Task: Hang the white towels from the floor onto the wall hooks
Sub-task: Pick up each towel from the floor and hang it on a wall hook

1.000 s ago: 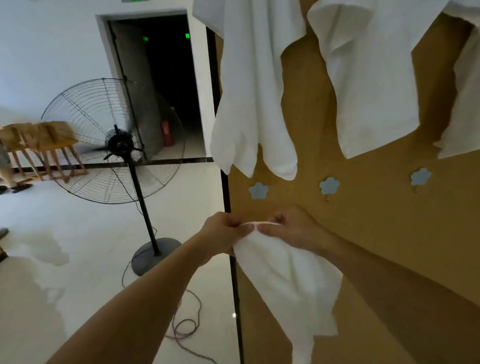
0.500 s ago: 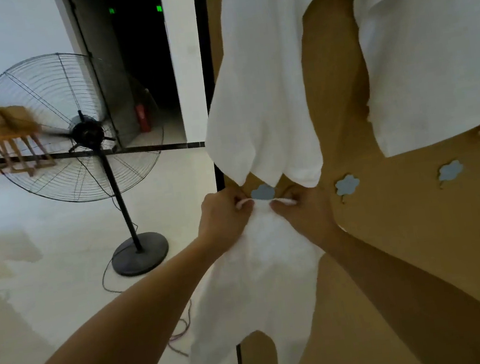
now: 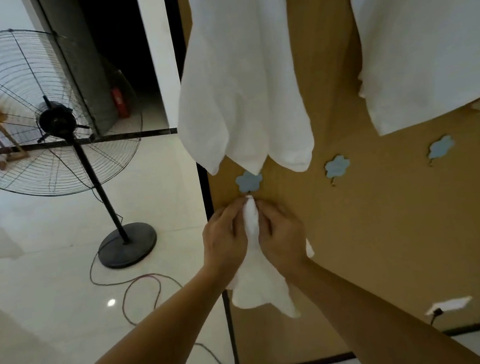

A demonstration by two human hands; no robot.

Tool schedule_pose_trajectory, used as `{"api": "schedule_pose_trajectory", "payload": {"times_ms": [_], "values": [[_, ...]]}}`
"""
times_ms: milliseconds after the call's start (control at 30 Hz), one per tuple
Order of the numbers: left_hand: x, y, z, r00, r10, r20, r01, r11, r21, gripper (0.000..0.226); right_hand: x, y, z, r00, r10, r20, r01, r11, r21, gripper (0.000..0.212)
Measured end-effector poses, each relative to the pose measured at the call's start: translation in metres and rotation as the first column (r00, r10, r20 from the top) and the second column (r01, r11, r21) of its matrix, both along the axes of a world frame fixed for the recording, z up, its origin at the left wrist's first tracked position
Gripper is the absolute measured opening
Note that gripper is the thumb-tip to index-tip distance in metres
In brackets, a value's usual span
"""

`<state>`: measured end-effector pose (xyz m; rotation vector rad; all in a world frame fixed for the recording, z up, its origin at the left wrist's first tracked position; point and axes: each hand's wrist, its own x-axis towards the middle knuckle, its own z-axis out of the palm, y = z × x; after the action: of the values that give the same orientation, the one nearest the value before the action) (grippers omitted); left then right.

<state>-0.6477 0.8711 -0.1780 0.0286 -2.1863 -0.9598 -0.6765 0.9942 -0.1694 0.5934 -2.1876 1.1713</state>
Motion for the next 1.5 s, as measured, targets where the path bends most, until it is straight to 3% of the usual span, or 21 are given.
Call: {"api": "schedule_pose_trajectory", "payload": {"times_ms": [167, 267, 400, 533, 667, 833, 933, 1100, 1200, 1367, 1500], "values": [[0.007, 0.011, -0.009, 0.995, 0.086, 0.056, -0.084, 0.996, -0.036, 0.038, 0.011, 0.005, -0.018, 0.976, -0.202, -0.08, 0.217, 0.939, 0.268, 0.023], [0.013, 0.009, -0.008, 0.984, 0.179, 0.014, -0.174, 0.97, -0.169, 0.04, 0.015, 0.008, -0.024, 0.981, -0.183, -0.061, 0.191, 0.894, 0.406, 0.033], [0.018, 0.013, -0.008, 0.951, 0.304, -0.057, -0.304, 0.885, -0.353, 0.041, 0.018, 0.009, -0.03, 0.98, 0.09, 0.175, -0.115, 0.984, 0.136, 0.03], [0.023, 0.017, -0.016, 0.953, 0.302, 0.006, -0.286, 0.907, -0.308, 0.031, 0.023, 0.006, -0.036, 0.946, 0.194, 0.258, -0.175, 0.98, -0.094, 0.028], [0.028, 0.016, -0.036, 0.951, 0.266, 0.158, -0.237, 0.955, -0.181, 0.032, 0.02, 0.007, -0.043, 0.931, 0.163, 0.325, -0.148, 0.986, -0.071, 0.036], [0.028, 0.027, -0.052, 0.9, 0.389, 0.196, -0.332, 0.904, -0.269, 0.029, 0.016, 0.009, -0.05, 0.949, 0.101, 0.299, -0.107, 0.994, 0.002, 0.045], [0.026, 0.035, -0.057, 0.918, 0.339, 0.206, -0.27, 0.914, -0.301, 0.034, 0.017, 0.008, -0.058, 0.929, 0.12, 0.351, -0.125, 0.992, -0.009, 0.061], [0.027, 0.039, -0.067, 0.936, 0.171, 0.307, -0.175, 0.985, -0.017, 0.034, 0.021, 0.006, -0.077, 0.906, 0.068, 0.418, -0.071, 0.997, -0.009, 0.079], [0.024, 0.035, -0.075, 0.942, 0.13, 0.309, -0.145, 0.989, 0.025, 0.032, 0.023, 0.005, -0.087, 0.908, 0.049, 0.417, -0.061, 0.998, 0.016, 0.086], [0.017, 0.029, -0.083, 0.95, 0.074, 0.304, -0.109, 0.989, 0.101, 0.032, 0.025, 0.001, -0.093, 0.863, 0.059, 0.503, -0.044, 0.998, -0.041, 0.079], [0.013, 0.017, -0.088, 0.966, 0.027, 0.259, -0.041, 0.998, 0.051, 0.021, 0.024, -0.003, -0.093, 0.812, 0.131, 0.569, -0.051, 0.987, -0.155, 0.052]]}}
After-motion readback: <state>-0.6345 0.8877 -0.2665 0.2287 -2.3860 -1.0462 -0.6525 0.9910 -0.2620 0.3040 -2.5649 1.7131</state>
